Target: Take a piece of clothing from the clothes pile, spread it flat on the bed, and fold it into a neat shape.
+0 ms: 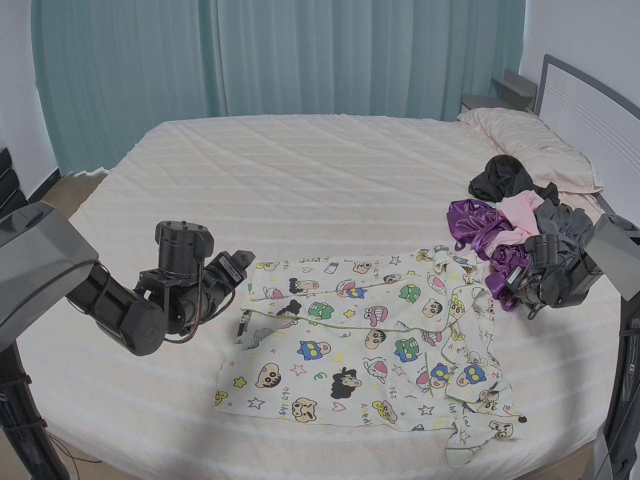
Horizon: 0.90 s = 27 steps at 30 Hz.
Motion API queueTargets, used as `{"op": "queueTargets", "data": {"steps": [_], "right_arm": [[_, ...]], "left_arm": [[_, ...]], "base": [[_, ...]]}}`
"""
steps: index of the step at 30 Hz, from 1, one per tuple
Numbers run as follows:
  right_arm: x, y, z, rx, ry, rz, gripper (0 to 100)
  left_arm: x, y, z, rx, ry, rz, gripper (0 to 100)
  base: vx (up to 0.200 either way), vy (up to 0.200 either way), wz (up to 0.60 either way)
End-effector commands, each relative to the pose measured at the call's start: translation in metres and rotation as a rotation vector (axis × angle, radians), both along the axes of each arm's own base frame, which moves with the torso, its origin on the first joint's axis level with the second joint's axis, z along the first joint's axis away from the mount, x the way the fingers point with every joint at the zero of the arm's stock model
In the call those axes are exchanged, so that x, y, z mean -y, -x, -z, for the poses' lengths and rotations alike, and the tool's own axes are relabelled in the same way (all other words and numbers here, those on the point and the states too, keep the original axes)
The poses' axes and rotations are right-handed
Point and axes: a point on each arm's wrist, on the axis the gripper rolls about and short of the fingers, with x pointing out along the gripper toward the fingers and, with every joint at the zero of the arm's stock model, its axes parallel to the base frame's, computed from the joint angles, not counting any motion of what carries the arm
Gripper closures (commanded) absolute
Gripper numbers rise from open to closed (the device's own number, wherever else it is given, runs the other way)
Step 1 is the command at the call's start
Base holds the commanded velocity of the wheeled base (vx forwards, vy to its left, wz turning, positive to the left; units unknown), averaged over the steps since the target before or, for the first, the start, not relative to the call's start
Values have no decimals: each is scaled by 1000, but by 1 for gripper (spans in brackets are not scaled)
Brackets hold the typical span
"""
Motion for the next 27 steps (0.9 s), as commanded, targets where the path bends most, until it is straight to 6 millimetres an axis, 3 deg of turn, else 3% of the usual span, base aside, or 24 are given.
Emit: {"op": "queueTargets", "data": {"steps": [1, 3, 4, 6, 8, 11, 14, 15, 21, 27], "right_arm": [[42, -10, -24, 98, 15, 99, 100], [69, -10, -47, 163, 31, 154, 100], [73, -10, -49, 172, 33, 162, 100], [106, -5, -74, 229, 58, 227, 100], [123, 1, -83, 246, 81, 247, 100], [135, 9, -83, 229, 109, 244, 100], [133, 15, -71, 177, 108, 215, 100], [127, 20, -60, 133, 103, 171, 0], [117, 25, -52, 82, 114, 114, 0], [111, 47, -94, 140, 120, 69, 0]], "left_arm": [[0, 0, 0, 0, 0, 0, 0], [0, 0, 0, 0, 0, 0, 0], [0, 0, 0, -1, -1, -2, 0], [0, 0, 0, -1, 0, 0, 0], [0, 1, 1, -2, -1, 0, 0], [0, 1, 2, -7, -2, 0, 0], [0, 1, 2, -7, -2, 0, 0], [0, 1, 2, -7, -2, 0, 0], [-1, 3, 2, -11, -2, -3, 0], [-4, 11, -2, -12, 0, -2, 0]], "base": [[0, 0, 0], [0, 0, 0], [0, 0, 0], [0, 0, 0], [0, 0, 0], [0, 0, 0], [0, 0, 0], [0, 0, 0], [0, 0, 0], [0, 0, 0]]}}
